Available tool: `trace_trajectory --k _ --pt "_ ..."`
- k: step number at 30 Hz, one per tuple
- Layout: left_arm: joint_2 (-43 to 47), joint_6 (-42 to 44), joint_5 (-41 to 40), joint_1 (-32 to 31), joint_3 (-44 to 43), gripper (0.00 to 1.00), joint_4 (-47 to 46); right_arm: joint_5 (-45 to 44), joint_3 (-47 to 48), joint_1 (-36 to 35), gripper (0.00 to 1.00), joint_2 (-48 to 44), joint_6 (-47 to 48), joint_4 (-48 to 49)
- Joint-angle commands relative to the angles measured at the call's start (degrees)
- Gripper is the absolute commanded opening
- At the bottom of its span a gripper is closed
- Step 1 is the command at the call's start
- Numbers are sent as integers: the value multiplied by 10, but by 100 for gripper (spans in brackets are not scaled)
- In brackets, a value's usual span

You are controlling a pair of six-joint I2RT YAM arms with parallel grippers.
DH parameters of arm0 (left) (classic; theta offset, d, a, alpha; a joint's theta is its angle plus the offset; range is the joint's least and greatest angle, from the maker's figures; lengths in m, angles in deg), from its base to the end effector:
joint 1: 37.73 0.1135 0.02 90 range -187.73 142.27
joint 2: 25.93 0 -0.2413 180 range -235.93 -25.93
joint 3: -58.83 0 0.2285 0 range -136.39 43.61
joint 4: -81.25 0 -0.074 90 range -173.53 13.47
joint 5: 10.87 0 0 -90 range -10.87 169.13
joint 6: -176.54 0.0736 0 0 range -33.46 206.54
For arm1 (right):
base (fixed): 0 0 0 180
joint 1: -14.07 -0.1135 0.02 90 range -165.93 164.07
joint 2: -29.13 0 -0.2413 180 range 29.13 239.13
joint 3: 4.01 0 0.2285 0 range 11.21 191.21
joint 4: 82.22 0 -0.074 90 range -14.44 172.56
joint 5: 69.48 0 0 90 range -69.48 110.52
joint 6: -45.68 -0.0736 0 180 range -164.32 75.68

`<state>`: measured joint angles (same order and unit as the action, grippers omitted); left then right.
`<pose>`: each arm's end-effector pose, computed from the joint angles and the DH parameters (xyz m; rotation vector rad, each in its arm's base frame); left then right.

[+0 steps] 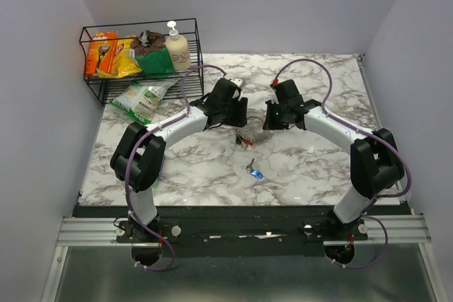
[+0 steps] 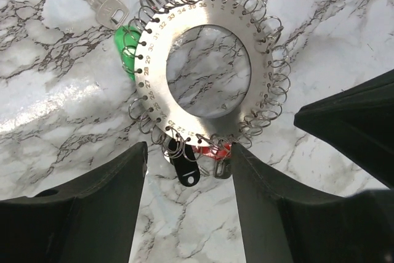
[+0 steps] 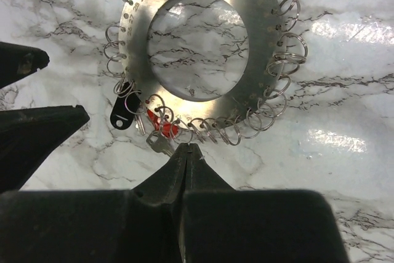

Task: Put the keys on the keyring

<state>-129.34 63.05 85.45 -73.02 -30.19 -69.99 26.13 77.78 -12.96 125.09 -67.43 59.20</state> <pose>0.3256 -0.2404 0.1908 0.3047 2.3882 -0.6275 0.3136 0.1681 0.1803 -0.1294 2.5487 0.4776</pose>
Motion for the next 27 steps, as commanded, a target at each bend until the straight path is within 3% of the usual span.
trace_trajectory --k 1,27 --pt "-32 21 -39 -10 -28 63 30 17 -14 10 8 -17 -2 13" --pt "-67 48 -91 -43 -16 48 13 20 -49 19 8 -24 -9 34"
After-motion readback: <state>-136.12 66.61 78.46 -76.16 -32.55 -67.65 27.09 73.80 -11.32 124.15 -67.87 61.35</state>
